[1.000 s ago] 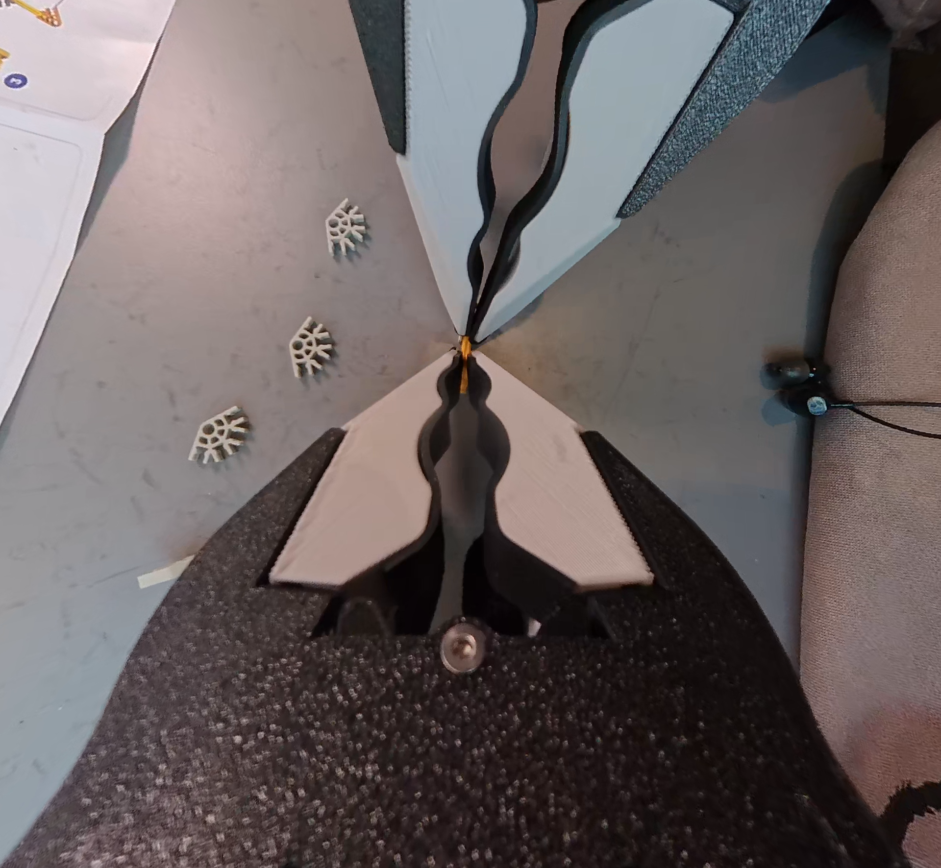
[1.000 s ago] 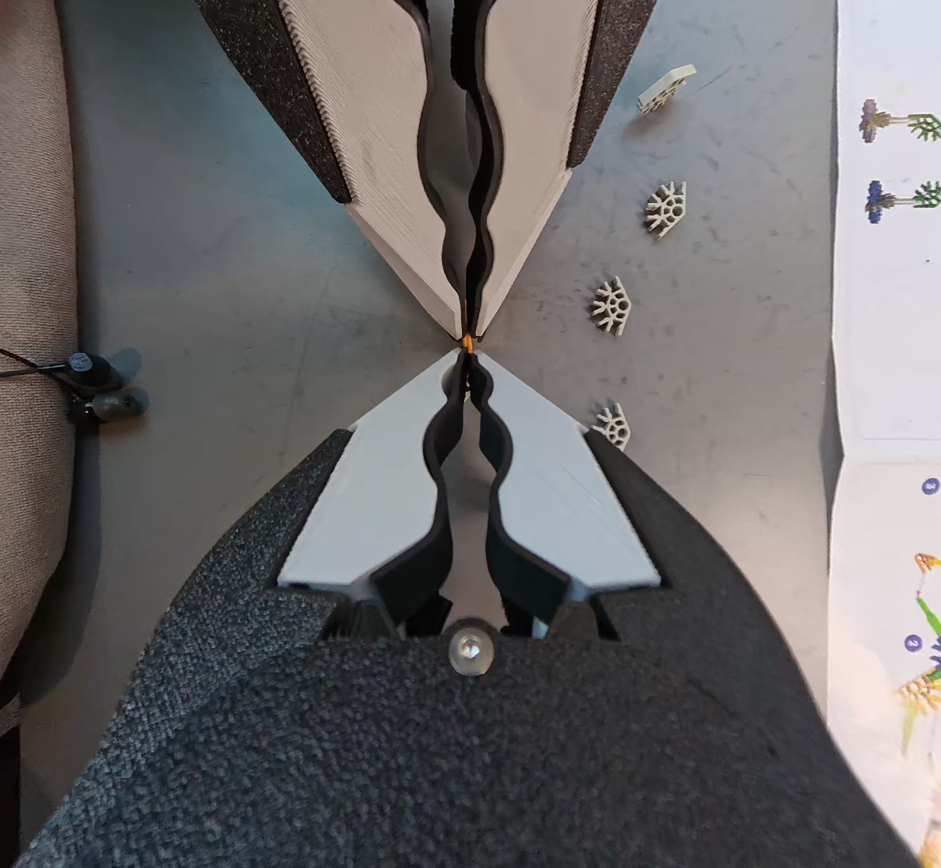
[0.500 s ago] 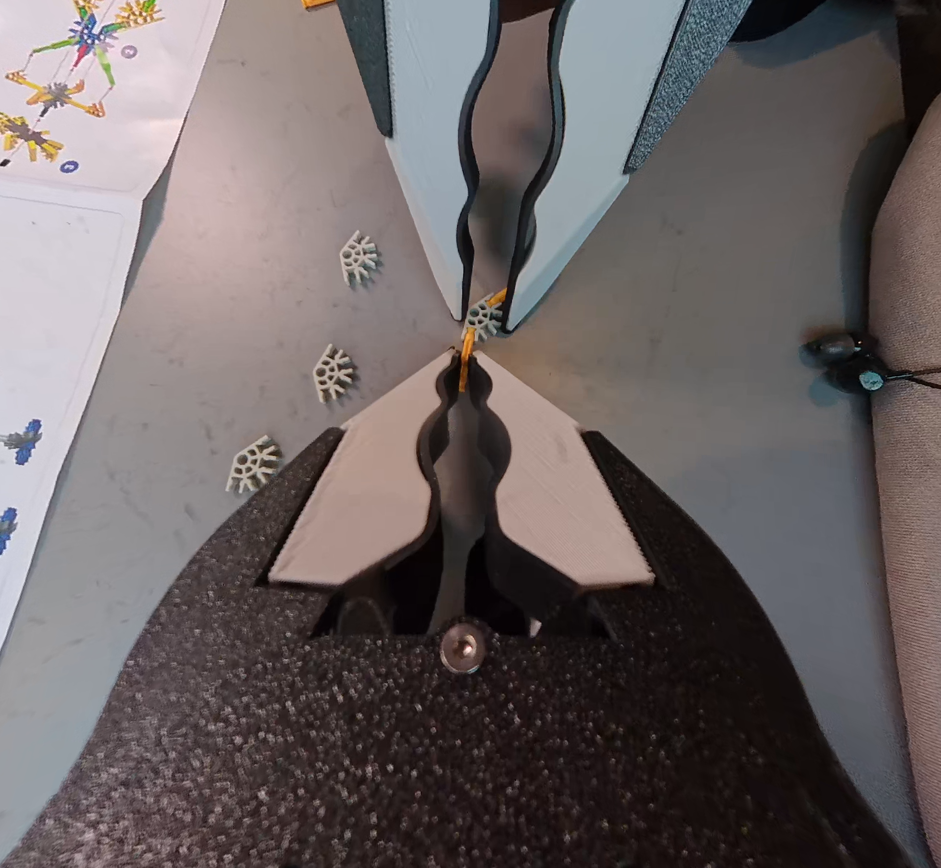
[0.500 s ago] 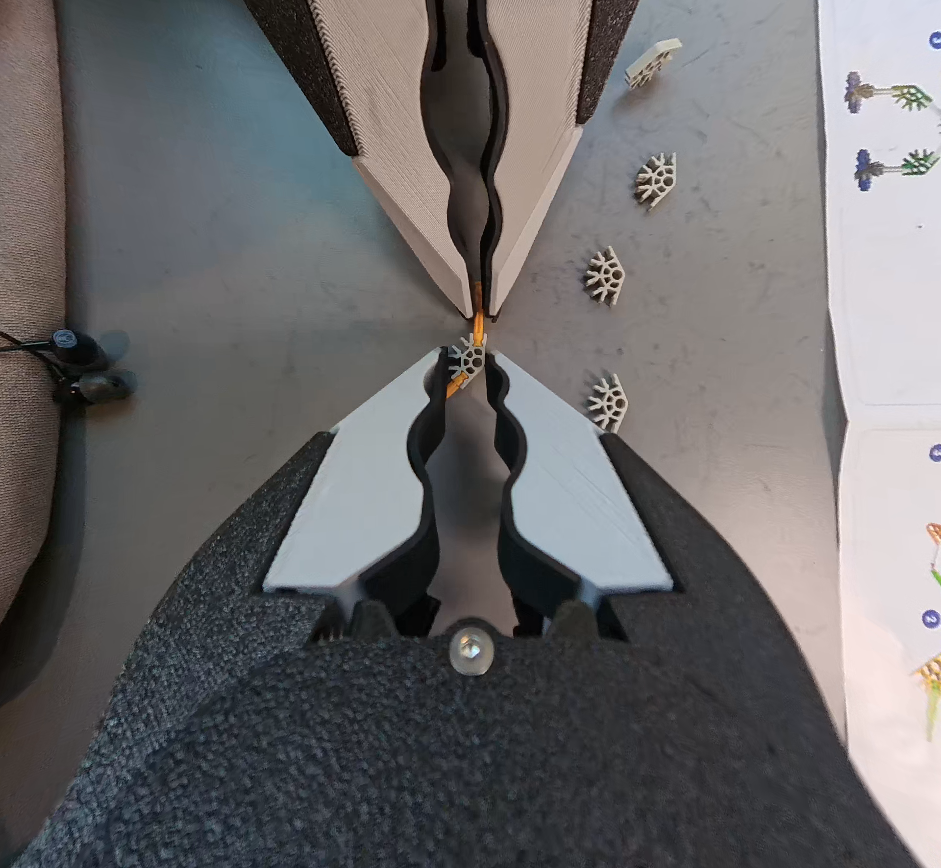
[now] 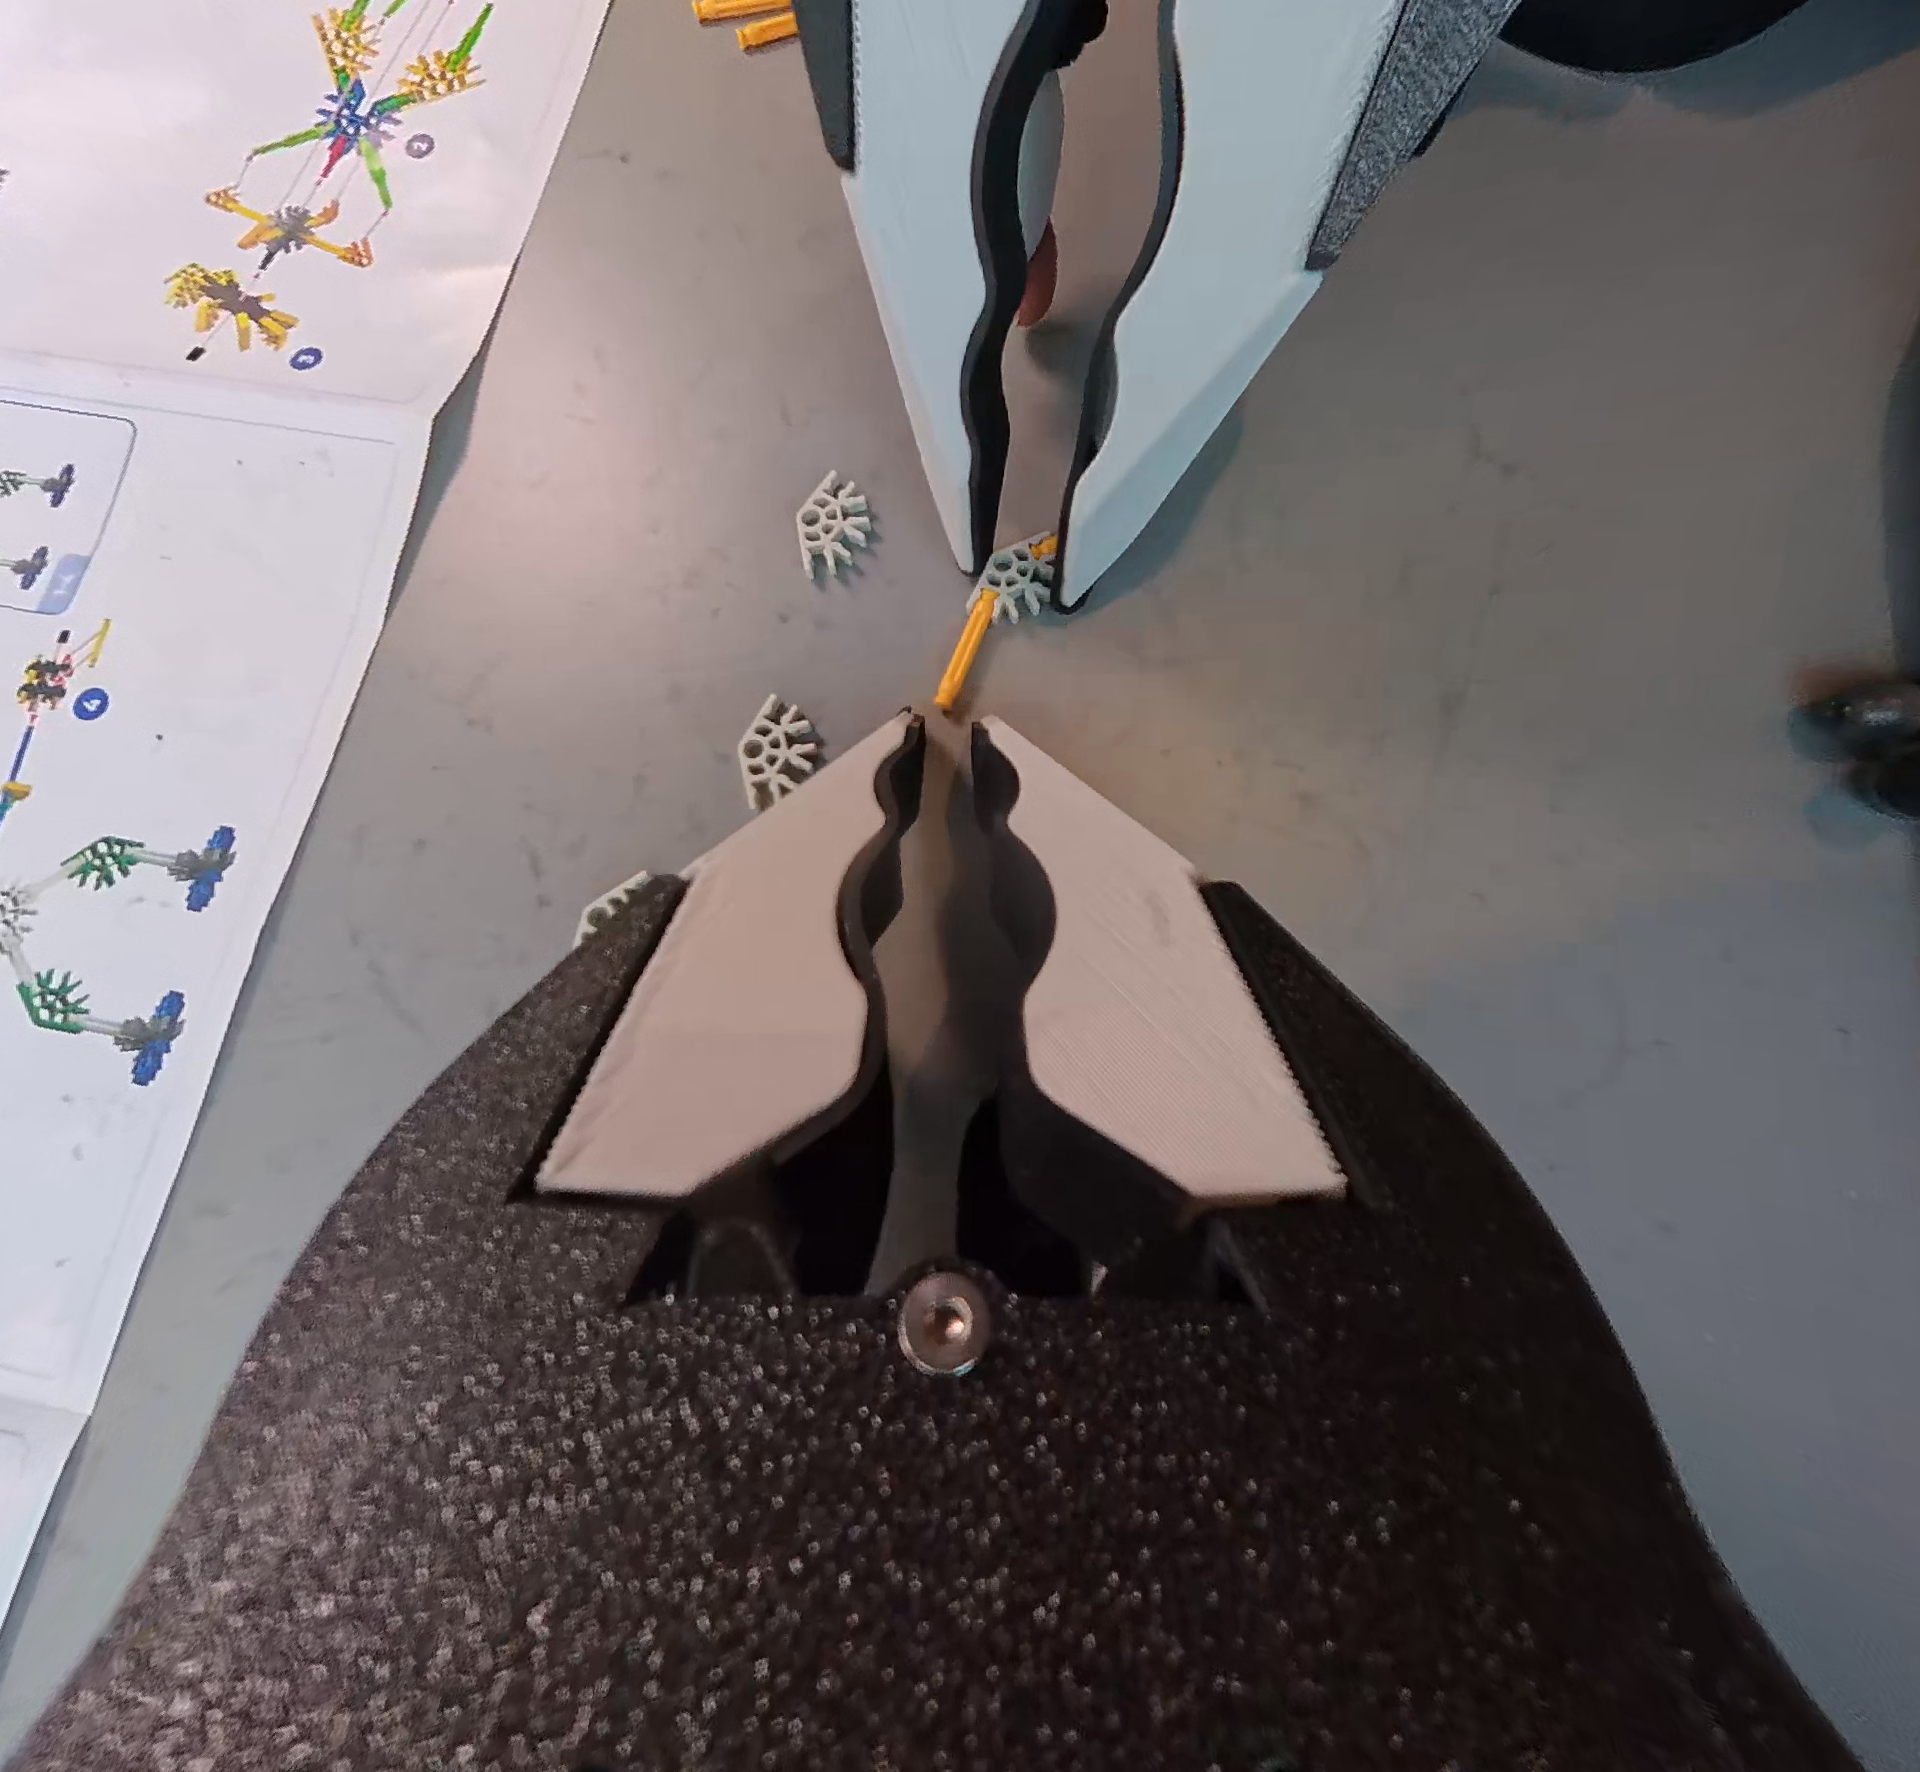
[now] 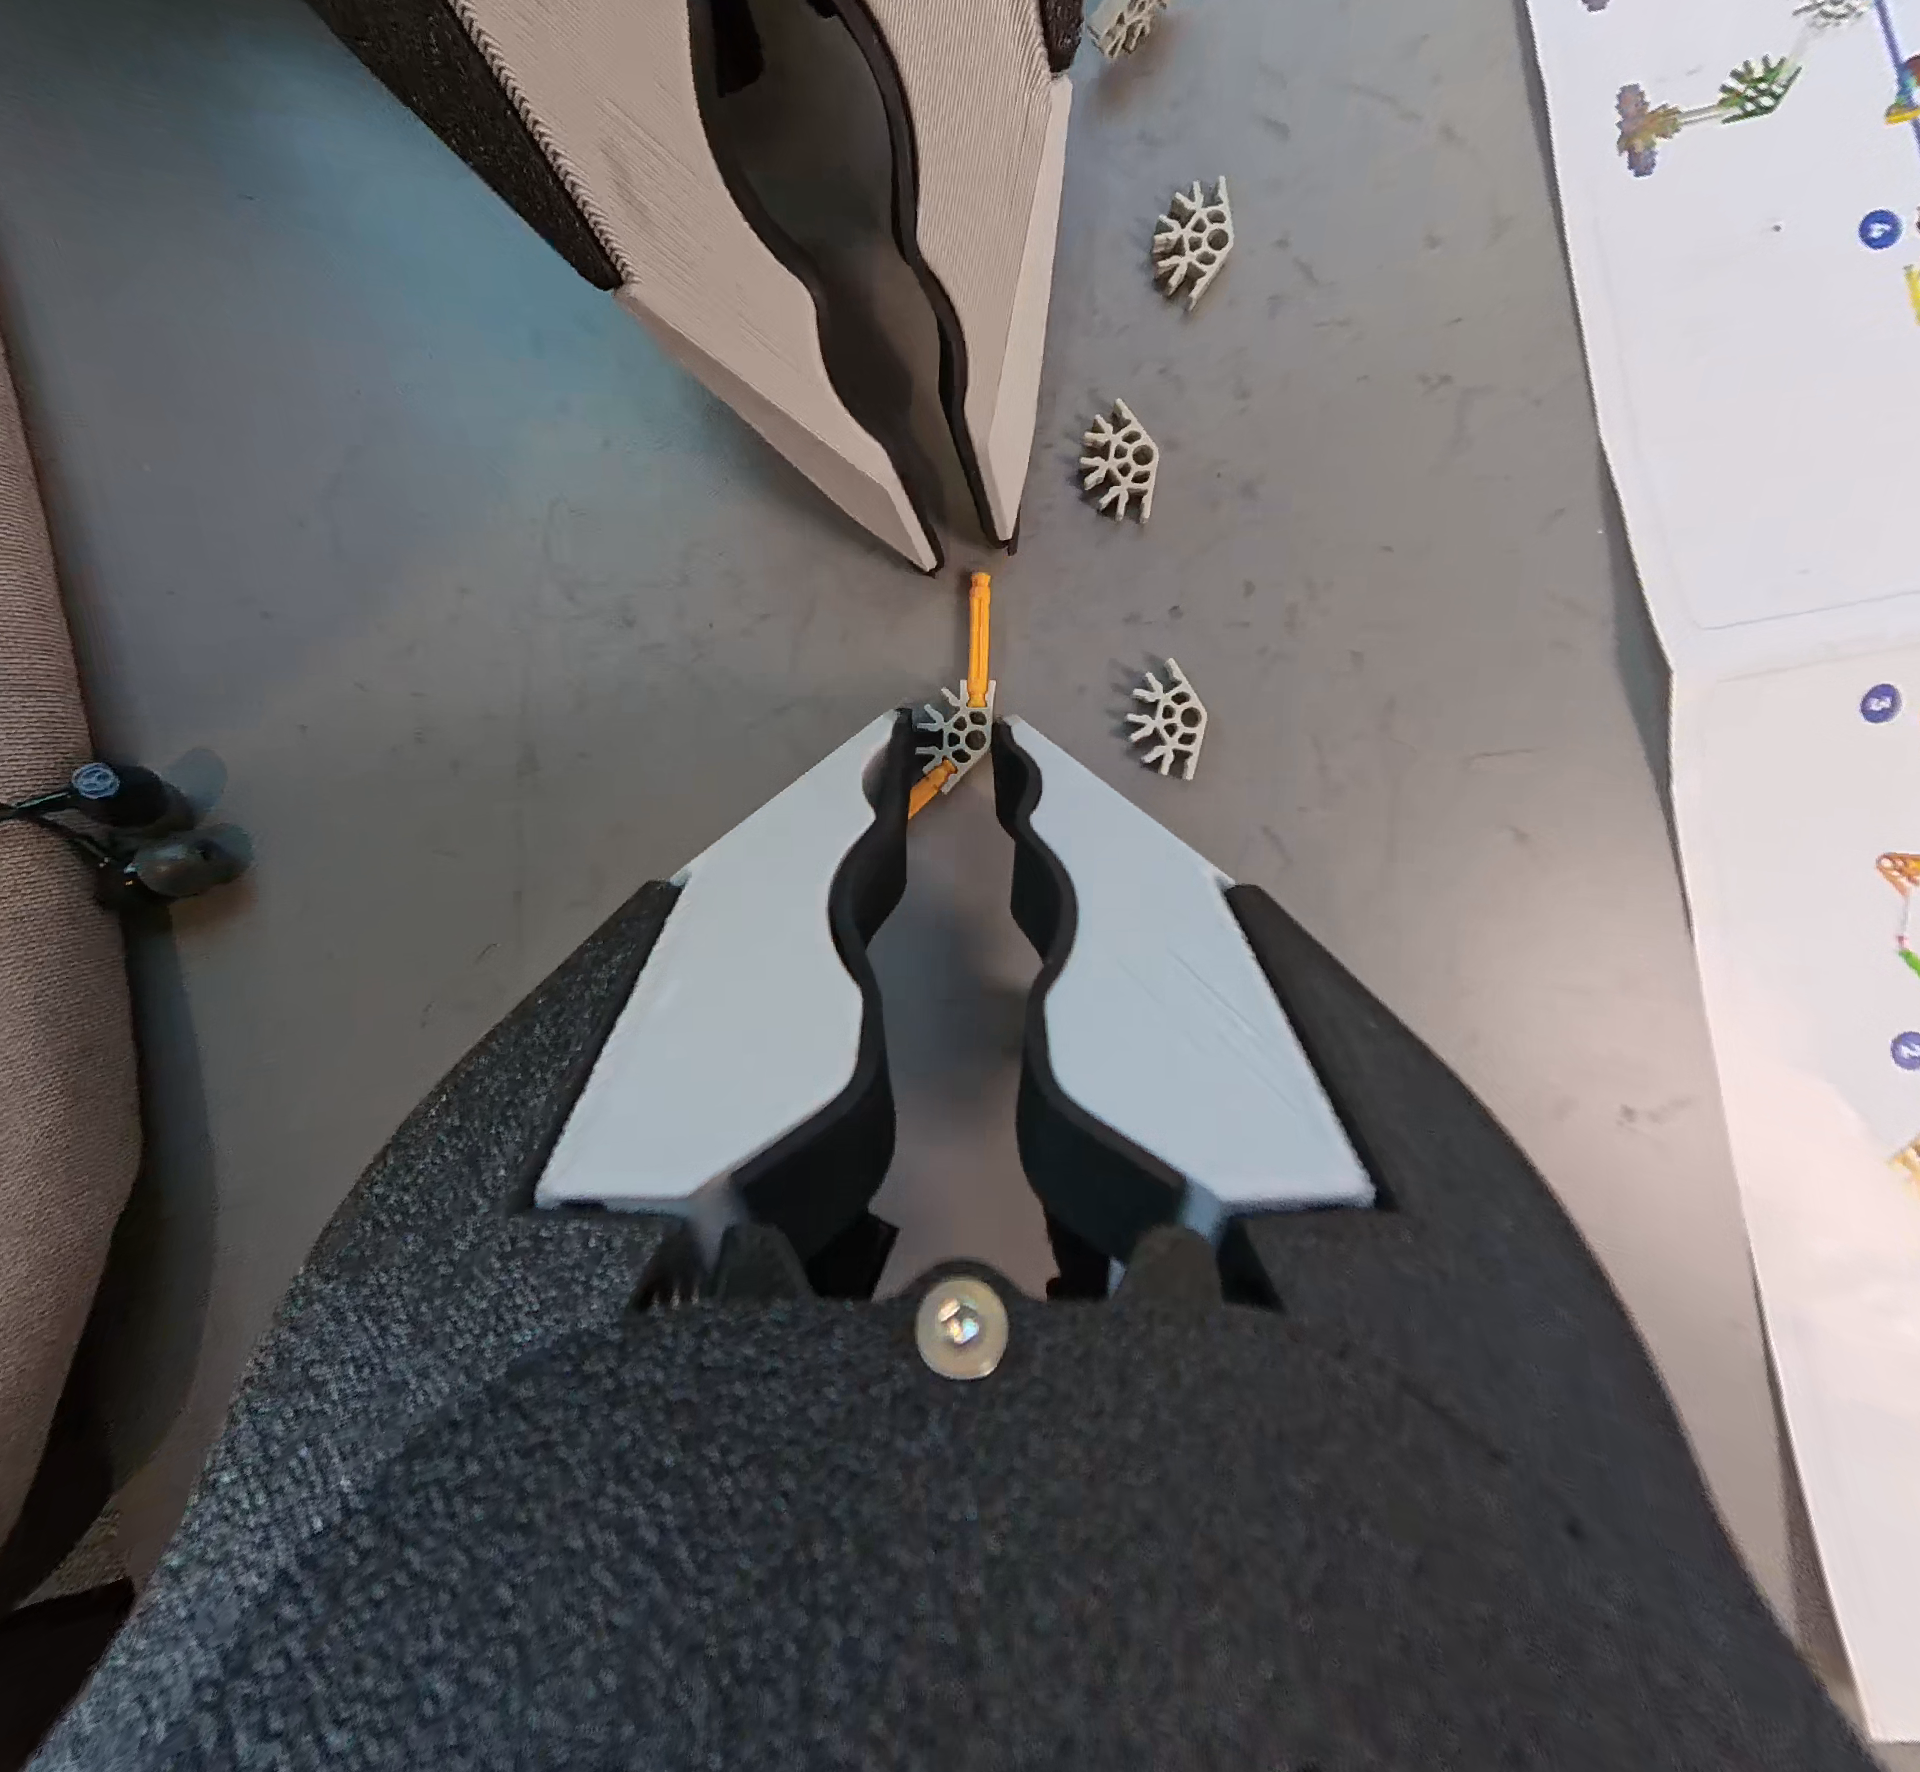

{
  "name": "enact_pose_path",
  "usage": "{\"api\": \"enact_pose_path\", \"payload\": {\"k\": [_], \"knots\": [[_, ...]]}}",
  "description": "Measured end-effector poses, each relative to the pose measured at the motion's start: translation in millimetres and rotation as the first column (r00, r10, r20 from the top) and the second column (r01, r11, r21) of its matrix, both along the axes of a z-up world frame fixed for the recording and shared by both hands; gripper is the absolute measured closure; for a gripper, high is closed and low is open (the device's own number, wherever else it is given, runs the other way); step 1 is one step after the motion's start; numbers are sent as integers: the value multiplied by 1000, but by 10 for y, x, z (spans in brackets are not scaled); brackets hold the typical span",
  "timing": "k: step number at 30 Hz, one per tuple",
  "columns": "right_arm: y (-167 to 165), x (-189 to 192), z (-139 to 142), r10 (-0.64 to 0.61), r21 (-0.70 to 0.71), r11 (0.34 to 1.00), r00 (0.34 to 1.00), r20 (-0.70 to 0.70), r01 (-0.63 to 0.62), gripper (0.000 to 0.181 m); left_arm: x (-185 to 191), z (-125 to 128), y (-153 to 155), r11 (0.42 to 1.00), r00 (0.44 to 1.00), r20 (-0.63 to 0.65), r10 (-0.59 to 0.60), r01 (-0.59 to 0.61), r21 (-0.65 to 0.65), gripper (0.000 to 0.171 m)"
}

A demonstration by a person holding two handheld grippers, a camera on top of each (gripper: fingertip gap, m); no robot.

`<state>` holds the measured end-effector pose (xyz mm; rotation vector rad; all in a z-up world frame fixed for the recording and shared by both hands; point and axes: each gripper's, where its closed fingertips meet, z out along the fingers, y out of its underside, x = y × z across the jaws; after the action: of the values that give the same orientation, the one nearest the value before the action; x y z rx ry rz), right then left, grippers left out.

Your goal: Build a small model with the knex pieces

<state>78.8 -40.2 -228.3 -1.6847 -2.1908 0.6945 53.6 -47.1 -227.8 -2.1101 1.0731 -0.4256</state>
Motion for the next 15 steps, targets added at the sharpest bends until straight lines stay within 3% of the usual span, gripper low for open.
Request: {"api": "enact_pose_path", "payload": {"k": [7, 15], "knots": [[10, 73, 0, 17, 6, 1000, 1000, 18, -17, 166, -92, 150, 110, 998, 996, 75, 55, -58, 38, 163], [86, 146, -4, 5, 6, 1000, 999, 33, -5, 175, -279, 110, 223, 991, 992, 44, 116, -118, 60, 155]]}}
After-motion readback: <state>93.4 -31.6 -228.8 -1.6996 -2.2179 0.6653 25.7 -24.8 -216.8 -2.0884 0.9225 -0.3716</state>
